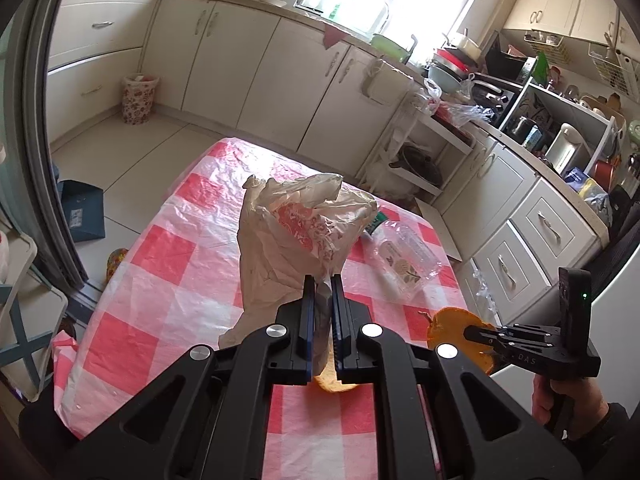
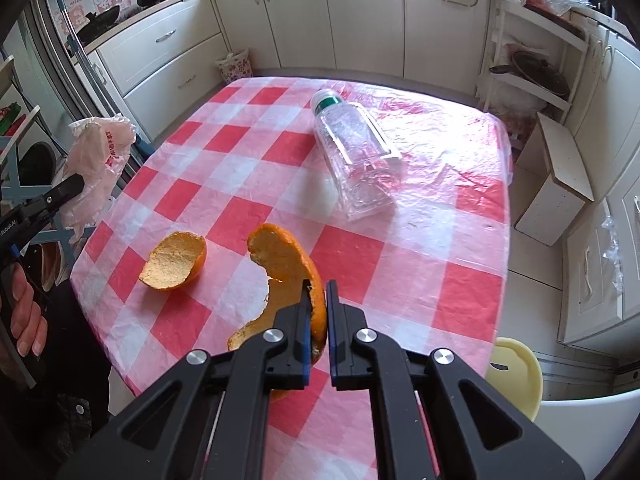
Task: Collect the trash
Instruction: 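Carry the orange peel to the yellow bin and open the right tool while the left tool holds the bag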
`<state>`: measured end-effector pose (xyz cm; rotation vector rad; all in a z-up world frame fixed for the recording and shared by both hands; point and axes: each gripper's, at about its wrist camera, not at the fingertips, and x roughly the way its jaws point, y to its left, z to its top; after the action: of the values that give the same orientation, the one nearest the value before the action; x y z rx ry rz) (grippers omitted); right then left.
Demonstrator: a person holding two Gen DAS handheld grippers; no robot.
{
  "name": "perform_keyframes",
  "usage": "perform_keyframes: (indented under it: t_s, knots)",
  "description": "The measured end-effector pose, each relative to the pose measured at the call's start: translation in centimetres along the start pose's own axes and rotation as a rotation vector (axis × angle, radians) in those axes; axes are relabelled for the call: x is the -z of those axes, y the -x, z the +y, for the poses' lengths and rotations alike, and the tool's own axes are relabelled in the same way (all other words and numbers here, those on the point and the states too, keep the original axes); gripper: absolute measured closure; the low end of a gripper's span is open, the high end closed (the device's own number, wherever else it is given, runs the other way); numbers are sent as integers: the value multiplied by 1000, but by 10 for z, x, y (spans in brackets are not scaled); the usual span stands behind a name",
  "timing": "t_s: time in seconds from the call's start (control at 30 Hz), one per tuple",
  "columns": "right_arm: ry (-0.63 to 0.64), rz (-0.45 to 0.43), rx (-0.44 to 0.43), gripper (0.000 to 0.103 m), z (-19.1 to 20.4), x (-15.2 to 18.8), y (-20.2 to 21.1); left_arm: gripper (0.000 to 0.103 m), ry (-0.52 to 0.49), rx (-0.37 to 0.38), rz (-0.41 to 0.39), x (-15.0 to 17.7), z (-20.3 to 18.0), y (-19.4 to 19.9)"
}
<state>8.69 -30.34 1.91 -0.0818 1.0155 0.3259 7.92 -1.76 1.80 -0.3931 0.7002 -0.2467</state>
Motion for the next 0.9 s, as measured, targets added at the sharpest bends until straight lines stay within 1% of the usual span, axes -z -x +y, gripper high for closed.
perform_keyframes:
  t_s: [0.4,0.6,0.9]
  knots:
    - [-62,-63,18,96,-26,16,30,96,-70,55,8,8,-47,5]
    - [-97,-90,31,96,-39,24,43,96,-103,76,12,14,-64,8]
    - [-117,-110,41,96,-45,32,52,96,-126,95,23,20,-77,11]
